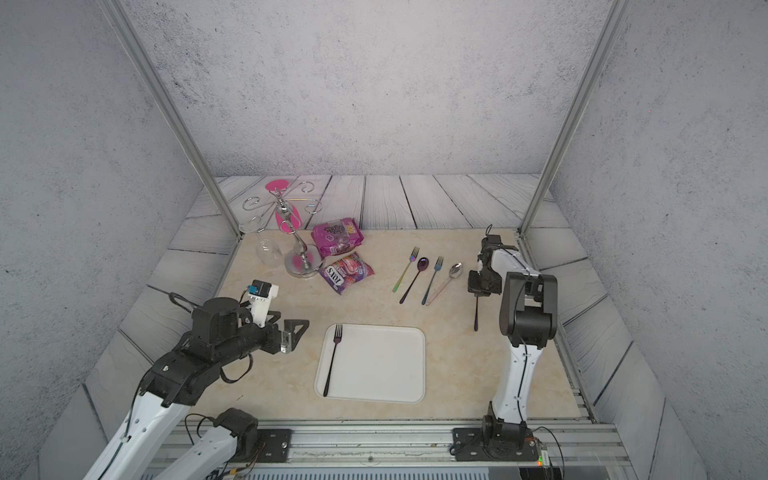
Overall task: Set the spoon and fork side by side
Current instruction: Pick up the spoon from the center of the board.
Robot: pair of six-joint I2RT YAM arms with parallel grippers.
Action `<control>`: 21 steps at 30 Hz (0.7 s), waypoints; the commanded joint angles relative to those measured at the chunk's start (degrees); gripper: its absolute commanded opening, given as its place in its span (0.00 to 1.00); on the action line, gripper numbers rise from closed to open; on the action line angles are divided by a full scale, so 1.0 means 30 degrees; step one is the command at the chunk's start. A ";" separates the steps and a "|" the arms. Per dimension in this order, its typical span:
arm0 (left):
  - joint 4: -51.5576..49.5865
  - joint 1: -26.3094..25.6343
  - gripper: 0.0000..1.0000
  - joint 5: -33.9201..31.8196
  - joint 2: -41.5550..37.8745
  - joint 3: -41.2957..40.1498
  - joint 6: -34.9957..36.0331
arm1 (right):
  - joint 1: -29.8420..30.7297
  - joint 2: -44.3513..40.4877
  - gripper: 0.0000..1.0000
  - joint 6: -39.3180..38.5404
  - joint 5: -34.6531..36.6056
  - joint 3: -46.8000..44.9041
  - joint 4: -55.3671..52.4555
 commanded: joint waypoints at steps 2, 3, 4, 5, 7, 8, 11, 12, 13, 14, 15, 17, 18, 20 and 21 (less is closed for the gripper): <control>-0.0419 0.0045 1.00 -0.2629 -0.0974 -0.0119 -0.0566 | 0.0415 -0.3736 0.00 0.2267 -0.0723 -0.1924 0.0047; -0.0435 0.0030 1.00 -0.2926 -0.1170 -0.0201 -0.0656 | 0.0668 -0.4566 0.00 0.2607 -0.0564 -0.2593 -0.0047; -0.0459 0.0039 1.00 -0.3182 -0.1352 -0.0302 -0.0759 | 0.1128 -0.5425 0.00 0.2965 -0.0394 -0.3310 -0.0066; -0.0465 0.0044 1.00 -0.3387 -0.1620 -0.0403 -0.0889 | 0.1622 -0.6378 0.00 0.3302 -0.0303 -0.3942 -0.0075; -0.0466 0.0044 1.00 -0.3714 -0.2101 -0.0646 -0.1082 | 0.2900 -0.8417 0.00 0.4130 -0.0544 -0.5397 -0.0102; -0.0444 0.0045 1.00 -0.3885 -0.2351 -0.0746 -0.1182 | 0.3773 -0.9191 0.00 0.4656 -0.0582 -0.5964 -0.0135; -0.0480 0.0045 1.00 -0.4216 -0.2991 -0.0969 -0.1326 | 0.7066 -1.0974 0.00 0.6803 -0.0591 -0.7295 -0.0211; -0.0549 0.0030 1.00 -0.4303 -0.3122 -0.0992 -0.1330 | 0.8410 -1.1312 0.00 0.7759 -0.0657 -0.7670 0.0090; -0.0576 0.0043 1.00 -0.4343 -0.3277 -0.0995 -0.1331 | 0.9603 -1.1549 0.00 0.8589 -0.0823 -0.8127 0.0548; -0.0626 0.0037 1.00 -0.4411 -0.3344 -0.0995 -0.1305 | 1.0708 -1.1695 0.00 0.9557 -0.1254 -0.8572 0.1272; -0.0655 0.0037 1.00 -0.4452 -0.3429 -0.0995 -0.1287 | 1.1660 -1.1728 0.00 1.0733 -0.1754 -0.8994 0.2264; -0.0685 0.0044 1.00 -0.4489 -0.3528 -0.0968 -0.1247 | 1.3323 -1.1466 0.00 1.2658 -0.2462 -0.9383 0.3999; -0.0677 0.0045 1.00 -0.4462 -0.3526 -0.0966 -0.1243 | 1.4206 -1.1132 0.00 1.3190 -0.2773 -0.9282 0.4857; -0.0631 0.0043 1.00 -0.4355 -0.3570 -0.0951 -0.1235 | 1.5485 -1.0229 0.00 1.3952 -0.3092 -0.8657 0.5728; -0.0641 0.0037 1.00 -0.4328 -0.3582 -0.0964 -0.1242 | 1.5930 -0.9721 0.00 1.4128 -0.3511 -0.8331 0.6523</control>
